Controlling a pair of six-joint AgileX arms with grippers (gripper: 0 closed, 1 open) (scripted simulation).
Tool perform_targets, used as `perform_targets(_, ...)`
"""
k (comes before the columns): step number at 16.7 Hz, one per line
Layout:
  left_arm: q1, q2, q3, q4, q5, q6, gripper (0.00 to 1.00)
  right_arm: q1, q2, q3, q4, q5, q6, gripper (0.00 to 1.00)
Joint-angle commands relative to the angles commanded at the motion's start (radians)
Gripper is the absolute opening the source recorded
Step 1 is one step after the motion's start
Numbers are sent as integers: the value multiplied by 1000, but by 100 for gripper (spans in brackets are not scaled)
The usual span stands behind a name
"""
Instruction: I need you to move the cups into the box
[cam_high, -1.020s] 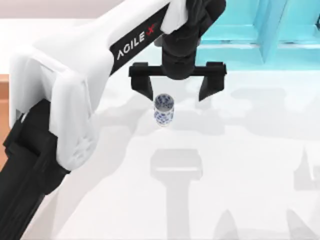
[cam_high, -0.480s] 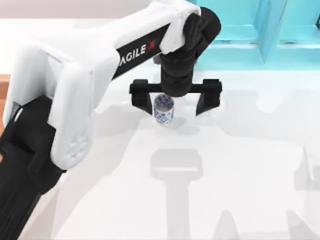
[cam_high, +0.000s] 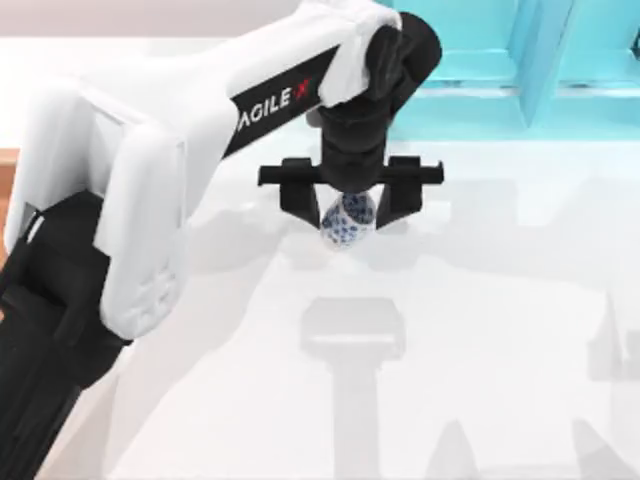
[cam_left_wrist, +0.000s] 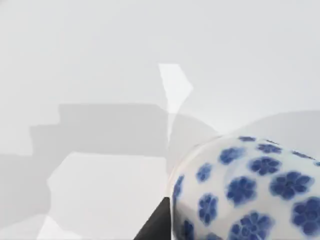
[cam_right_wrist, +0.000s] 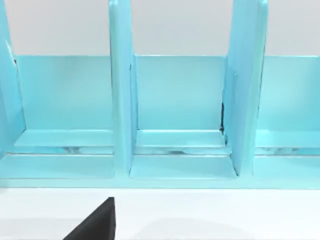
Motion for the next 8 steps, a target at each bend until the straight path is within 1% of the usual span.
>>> perform_targets(6,0,0,0,0,0,0,2,0,0,0,0,0,0,100)
perform_targets(7,0,0,0,0,0,0,0,0,0,0,0,0,0,100)
perform_targets(8,0,0,0,0,0,0,0,0,0,0,0,0,0,100)
